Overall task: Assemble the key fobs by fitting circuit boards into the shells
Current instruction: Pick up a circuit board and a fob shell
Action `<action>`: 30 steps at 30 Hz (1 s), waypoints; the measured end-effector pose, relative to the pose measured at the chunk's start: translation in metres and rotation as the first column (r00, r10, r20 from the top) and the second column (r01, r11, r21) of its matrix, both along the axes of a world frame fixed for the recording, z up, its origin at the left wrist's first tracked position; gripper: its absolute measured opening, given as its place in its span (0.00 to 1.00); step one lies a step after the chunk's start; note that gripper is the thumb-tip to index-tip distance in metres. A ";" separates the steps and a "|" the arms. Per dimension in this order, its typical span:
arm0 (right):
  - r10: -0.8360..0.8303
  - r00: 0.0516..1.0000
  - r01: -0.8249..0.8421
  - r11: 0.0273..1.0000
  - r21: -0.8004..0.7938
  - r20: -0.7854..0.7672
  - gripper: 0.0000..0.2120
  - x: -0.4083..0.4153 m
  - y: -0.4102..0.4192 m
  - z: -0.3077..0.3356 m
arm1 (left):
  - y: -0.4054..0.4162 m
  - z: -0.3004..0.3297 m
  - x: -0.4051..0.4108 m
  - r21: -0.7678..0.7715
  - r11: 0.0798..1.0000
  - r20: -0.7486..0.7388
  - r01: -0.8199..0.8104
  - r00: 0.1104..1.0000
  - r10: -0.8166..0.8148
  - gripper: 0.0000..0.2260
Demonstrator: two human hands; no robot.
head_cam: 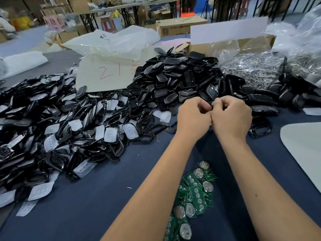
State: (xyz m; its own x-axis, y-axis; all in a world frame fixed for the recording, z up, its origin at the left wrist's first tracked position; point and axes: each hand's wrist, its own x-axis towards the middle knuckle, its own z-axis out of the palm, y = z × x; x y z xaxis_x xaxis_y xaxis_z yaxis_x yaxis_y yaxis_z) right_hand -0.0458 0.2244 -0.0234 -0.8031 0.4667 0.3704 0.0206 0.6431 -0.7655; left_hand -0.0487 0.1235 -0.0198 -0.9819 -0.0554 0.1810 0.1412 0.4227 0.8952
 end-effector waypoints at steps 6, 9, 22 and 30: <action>-0.093 0.995 0.095 0.993 0.064 -0.028 0.05 -0.001 0.012 0.002 | 0.014 -0.005 -0.009 0.043 0.990 0.183 0.134 0.973 -0.140 0.12; -0.142 0.989 0.144 0.984 0.108 -0.028 0.09 0.000 0.018 0.001 | 0.012 -0.002 -0.010 0.067 0.984 0.185 0.167 0.967 -0.177 0.09; 0.549 0.831 -0.553 0.832 -0.032 -0.083 0.02 0.006 -0.016 0.001 | -0.053 0.001 -0.006 -0.300 0.947 -0.046 -0.113 0.994 0.104 0.05; 0.771 0.467 -0.859 0.511 0.015 0.433 0.10 0.006 -0.029 0.005 | -0.113 0.003 -0.024 -0.688 0.599 -0.283 -0.410 0.911 0.299 0.11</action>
